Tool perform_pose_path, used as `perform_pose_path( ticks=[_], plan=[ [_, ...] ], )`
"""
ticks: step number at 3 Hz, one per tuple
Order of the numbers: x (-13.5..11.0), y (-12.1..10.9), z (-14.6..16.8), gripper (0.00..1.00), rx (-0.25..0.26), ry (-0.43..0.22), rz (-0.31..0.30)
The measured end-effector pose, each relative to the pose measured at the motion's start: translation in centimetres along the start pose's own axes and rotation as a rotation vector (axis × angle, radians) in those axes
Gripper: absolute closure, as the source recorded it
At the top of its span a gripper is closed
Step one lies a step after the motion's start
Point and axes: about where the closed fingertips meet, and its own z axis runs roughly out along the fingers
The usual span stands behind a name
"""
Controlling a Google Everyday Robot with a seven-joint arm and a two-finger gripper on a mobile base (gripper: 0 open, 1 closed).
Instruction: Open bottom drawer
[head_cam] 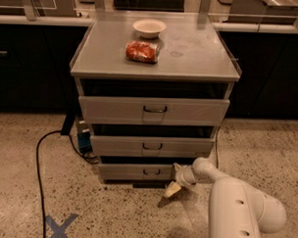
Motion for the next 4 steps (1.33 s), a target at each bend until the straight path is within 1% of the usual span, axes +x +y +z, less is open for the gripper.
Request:
perform_pose_path(
  ticks=[1, 2, 3, 4],
  plan=[
    [-1.4, -0.4, -0.6, 0.00, 0.043, -0.029, -0.029],
    [-1.4, -0.4, -0.6, 0.00, 0.043, -0.029, -0.029],
    [-0.7, -1.1, 1.0, 0.00, 0.040, -0.020, -0.029],
    [0.0, -1.9, 3.2, 0.00, 0.028, -0.014, -0.027]
  ],
)
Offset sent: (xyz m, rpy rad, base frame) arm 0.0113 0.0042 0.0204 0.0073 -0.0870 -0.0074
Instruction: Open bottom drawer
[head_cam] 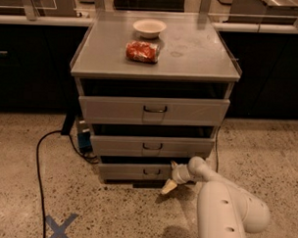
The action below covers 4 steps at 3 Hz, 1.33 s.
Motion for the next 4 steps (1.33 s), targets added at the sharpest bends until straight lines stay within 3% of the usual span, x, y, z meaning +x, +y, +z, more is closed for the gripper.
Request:
perform_pose_path(
  ticks=[2, 3, 4],
  plan=[
    [0.6, -0.7, 1.4, 0.00, -0.013, 0.013, 0.006],
    [1.1, 1.0, -0.6, 0.00, -0.069, 0.040, 0.042],
    [0.6, 5.8, -8.4, 0.00, -0.127, 0.037, 0.097]
  ],
)
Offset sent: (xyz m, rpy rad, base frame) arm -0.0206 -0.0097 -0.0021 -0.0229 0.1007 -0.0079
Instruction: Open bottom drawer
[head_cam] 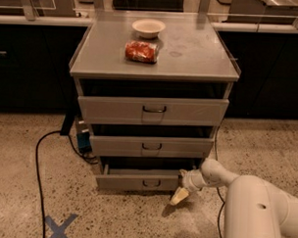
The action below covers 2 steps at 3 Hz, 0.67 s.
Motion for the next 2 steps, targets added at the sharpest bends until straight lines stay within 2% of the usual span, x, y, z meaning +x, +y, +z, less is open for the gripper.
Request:
perform_pose_path(
  ticks=[1, 2],
  plan=[
    [0.41, 2.18, 0.68, 0.00, -0.039, 0.006, 0.005],
    [0.39, 2.10, 0.67, 0.00, -0.038, 0.006, 0.005]
  ],
)
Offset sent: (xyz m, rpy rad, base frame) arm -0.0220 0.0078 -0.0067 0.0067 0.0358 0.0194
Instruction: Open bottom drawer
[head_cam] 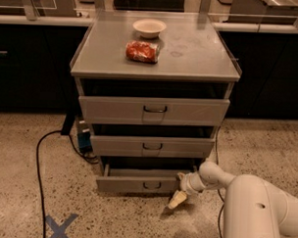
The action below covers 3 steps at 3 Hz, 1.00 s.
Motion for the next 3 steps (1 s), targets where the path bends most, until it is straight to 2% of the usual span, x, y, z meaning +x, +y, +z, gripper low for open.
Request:
perform_pose_path(
  ticks=[2, 3],
  plan=[
    [-0.7, -1.4, 3.4, 0.00, -0.032, 0.008, -0.017],
    [-0.2, -0.7, 4.8, 0.00, -0.068, 0.017, -0.012]
  ],
)
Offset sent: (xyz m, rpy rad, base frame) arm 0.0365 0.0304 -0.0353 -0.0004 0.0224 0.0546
